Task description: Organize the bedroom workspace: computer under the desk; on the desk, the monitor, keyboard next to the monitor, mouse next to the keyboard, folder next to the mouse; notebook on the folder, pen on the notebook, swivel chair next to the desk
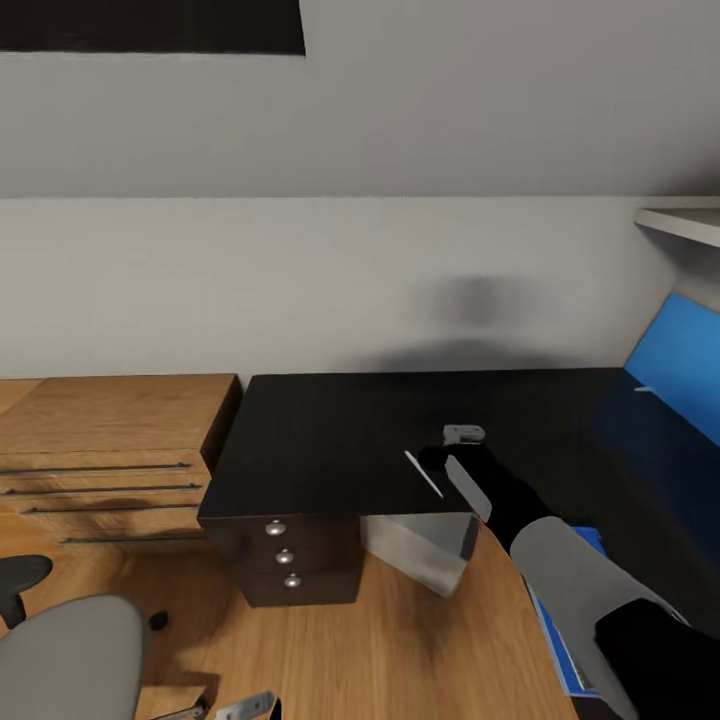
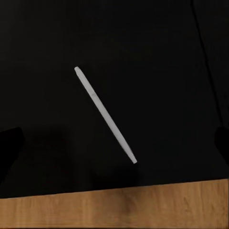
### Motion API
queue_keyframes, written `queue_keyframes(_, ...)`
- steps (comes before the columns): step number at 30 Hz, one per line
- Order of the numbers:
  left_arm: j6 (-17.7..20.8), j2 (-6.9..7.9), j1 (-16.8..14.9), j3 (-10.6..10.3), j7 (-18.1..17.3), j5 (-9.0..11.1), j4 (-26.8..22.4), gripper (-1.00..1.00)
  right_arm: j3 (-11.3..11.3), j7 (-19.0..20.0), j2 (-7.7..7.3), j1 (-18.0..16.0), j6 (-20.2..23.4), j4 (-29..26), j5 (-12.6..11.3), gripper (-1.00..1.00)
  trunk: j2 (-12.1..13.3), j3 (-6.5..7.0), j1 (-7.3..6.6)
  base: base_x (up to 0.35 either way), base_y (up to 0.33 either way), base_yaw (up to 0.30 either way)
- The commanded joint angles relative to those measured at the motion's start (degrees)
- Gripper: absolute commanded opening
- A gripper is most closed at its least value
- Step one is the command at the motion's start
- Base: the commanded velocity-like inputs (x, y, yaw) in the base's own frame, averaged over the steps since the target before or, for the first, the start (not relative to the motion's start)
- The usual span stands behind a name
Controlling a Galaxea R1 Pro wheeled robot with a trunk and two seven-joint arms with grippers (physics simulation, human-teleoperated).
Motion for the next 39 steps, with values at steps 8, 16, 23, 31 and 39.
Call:
queue_keyframes(8, -0.3, 0.11, 0.0, -0.5, 0.5, 0.2, 0.2, 1.0, 0.9, 0.1, -0.03, -0.7, -0.2, 7.4, 0.1, 1.0, -0.1, -0.09, 0.05, 0.234, 0.0, 0.0)
queue_keyframes(16, -0.3, 0.07, 0.0, -0.4, 0.5, 0.3, 0.2, 1.0, 4.0, 0.8, -0.11, -0.7, -0.3, 9.3, 0.2, 1.0, -0.1, -0.09, 0.05, 0.029, 0.0, 0.0)
queue_keyframes(23, -0.3, 0.03, 0.0, -0.3, 0.5, 0.3, 0.2, 1.0, 5.8, 5.2, -0.02, -0.7, -1.4, 12.1, 0.2, 1.0, -0.1, -0.09, 0.05, 0.002, 0.0, 0.0)
queue_keyframes(31, -0.3, 0.03, 0.0, -0.3, 0.5, 0.4, 0.2, 1.0, 7.5, 7.0, -0.1, -0.6, -5.4, 13.0, 0.2, 1.0, -0.1, -0.09, 0.05, 0.0, 0.0, 0.0)
queue_keyframes(39, -0.3, 0.09, 0.0, -0.3, 0.5, 0.4, 0.2, 1.0, 8.1, 7.2, -0.15, -0.6, -6.6, 13.0, 0.3, 1.0, -0.1, -0.09, 0.05, 0.001, 0.0, 0.0)
